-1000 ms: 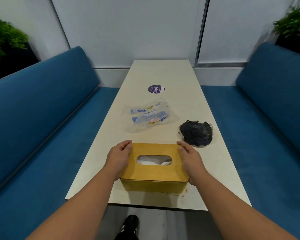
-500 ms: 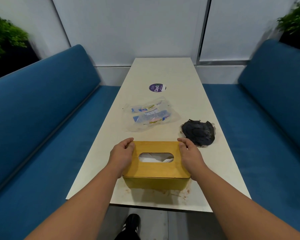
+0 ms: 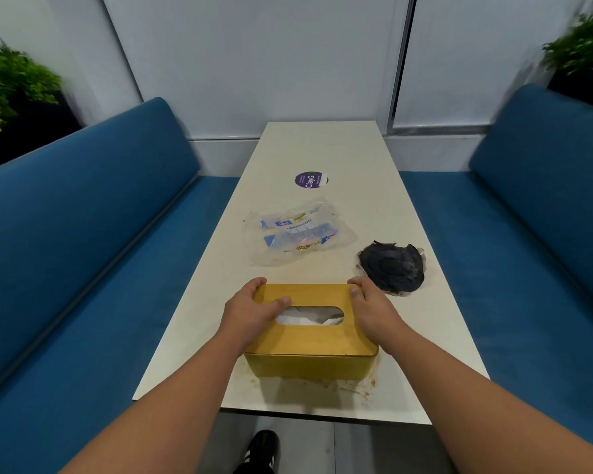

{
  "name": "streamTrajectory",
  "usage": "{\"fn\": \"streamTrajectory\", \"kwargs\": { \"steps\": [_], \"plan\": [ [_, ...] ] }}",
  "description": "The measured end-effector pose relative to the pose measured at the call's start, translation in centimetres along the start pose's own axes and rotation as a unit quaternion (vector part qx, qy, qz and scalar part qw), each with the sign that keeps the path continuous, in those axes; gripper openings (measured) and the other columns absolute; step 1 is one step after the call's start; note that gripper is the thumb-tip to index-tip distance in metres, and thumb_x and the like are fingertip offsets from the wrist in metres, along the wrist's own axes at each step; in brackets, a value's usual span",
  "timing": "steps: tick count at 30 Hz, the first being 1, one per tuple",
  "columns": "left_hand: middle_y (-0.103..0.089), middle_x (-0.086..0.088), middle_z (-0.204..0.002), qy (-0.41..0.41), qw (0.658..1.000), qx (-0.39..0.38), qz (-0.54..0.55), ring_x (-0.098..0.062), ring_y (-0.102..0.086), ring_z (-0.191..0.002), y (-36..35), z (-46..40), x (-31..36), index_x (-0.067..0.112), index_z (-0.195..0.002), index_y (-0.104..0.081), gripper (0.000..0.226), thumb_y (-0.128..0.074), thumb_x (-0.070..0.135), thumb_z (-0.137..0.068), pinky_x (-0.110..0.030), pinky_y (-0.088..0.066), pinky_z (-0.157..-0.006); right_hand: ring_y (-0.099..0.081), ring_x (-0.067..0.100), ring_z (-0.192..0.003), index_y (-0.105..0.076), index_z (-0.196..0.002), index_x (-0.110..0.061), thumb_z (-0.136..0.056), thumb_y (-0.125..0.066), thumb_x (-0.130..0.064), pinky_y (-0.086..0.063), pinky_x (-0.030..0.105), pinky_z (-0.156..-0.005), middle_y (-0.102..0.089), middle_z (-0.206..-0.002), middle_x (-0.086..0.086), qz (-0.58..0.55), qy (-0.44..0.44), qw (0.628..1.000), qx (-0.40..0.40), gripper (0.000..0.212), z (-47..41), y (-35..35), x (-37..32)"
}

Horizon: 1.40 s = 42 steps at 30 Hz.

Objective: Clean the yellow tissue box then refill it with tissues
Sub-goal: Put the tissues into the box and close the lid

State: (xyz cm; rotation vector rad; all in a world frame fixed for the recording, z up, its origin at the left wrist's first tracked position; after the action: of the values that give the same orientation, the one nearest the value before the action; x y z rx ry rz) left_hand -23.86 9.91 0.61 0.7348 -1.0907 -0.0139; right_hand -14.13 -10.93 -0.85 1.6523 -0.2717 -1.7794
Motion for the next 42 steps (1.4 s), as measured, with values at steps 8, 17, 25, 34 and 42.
{"fn": "streamTrajectory", "kwargs": {
  "steps": [8,17,25,34,42],
  "plan": [
    [-0.042,-0.001,-0.145,-0.009,0.999,-0.014,-0.048,-0.028,-0.045,-0.125,0.1,0.0,-0.2,0.031,-0.149,-0.033,0.087,-0.078,0.035,-0.075,-0.040,-0.045,-0.097,-0.039,0.026,-0.134,-0.030,-0.148,-0.025,-0.093,-0.056,-0.048,-0.037,0.039,-0.104,-0.031,-0.153,0.005,0.057,0.009,0.998,-0.001,0.065,0.9,-0.8,-0.7],
    [-0.039,-0.005,-0.148,-0.017,0.998,-0.016,-0.066,-0.029,-0.044,-0.129,0.0,-0.1,0.0,0.026,-0.152,-0.028,0.081,-0.069,0.029,-0.082,-0.038,-0.043,-0.098,-0.039,0.028,-0.133,-0.026,-0.148,-0.025,-0.088,-0.062,-0.051,-0.038,0.039,-0.102,-0.028,-0.153,0.006,0.068,0.009,0.997,-0.026,0.075,0.9,-0.6,-0.5],
    [-0.038,-0.005,-0.149,-0.011,0.997,-0.023,-0.071,-0.030,-0.042,-0.130,0.2,0.0,0.0,0.027,-0.153,-0.027,0.082,-0.069,0.028,-0.083,-0.040,-0.042,-0.101,-0.042,0.026,-0.130,-0.030,-0.146,-0.025,-0.088,-0.064,-0.050,-0.039,0.037,-0.099,-0.033,-0.150,0.003,0.064,0.011,0.998,-0.012,0.072,1.1,-0.5,-0.5],
    [-0.038,-0.005,-0.149,-0.013,0.997,-0.024,-0.078,-0.030,-0.042,-0.130,0.2,0.2,0.2,0.028,-0.153,-0.025,0.082,-0.068,0.029,-0.084,-0.040,-0.043,-0.101,-0.041,0.025,-0.131,-0.036,-0.144,-0.027,-0.088,-0.060,-0.053,-0.038,0.038,-0.102,-0.038,-0.149,0.003,0.038,0.016,0.999,0.009,0.066,1.3,-0.5,-0.1],
    [-0.041,-0.003,-0.149,0.009,0.999,-0.026,0.027,-0.029,-0.042,-0.132,0.4,-0.2,0.2,0.027,-0.149,-0.036,0.067,-0.063,0.043,-0.090,-0.043,-0.039,-0.105,-0.045,0.026,-0.127,-0.042,-0.141,-0.025,-0.101,-0.040,-0.042,-0.037,0.035,-0.099,-0.046,-0.143,0.007,0.009,0.015,1.000,0.021,0.043,1.0,-0.5,0.1]
  ]
}}
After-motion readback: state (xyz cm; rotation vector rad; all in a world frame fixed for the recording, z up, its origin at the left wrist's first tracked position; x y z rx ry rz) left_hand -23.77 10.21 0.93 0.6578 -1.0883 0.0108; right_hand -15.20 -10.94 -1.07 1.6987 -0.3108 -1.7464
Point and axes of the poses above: each hand's wrist, its own z-axis away from the middle knuckle, its own y-axis out of the back of the hand, x = y × z, the point moved 2 cm from there along -z, towards the middle knuckle
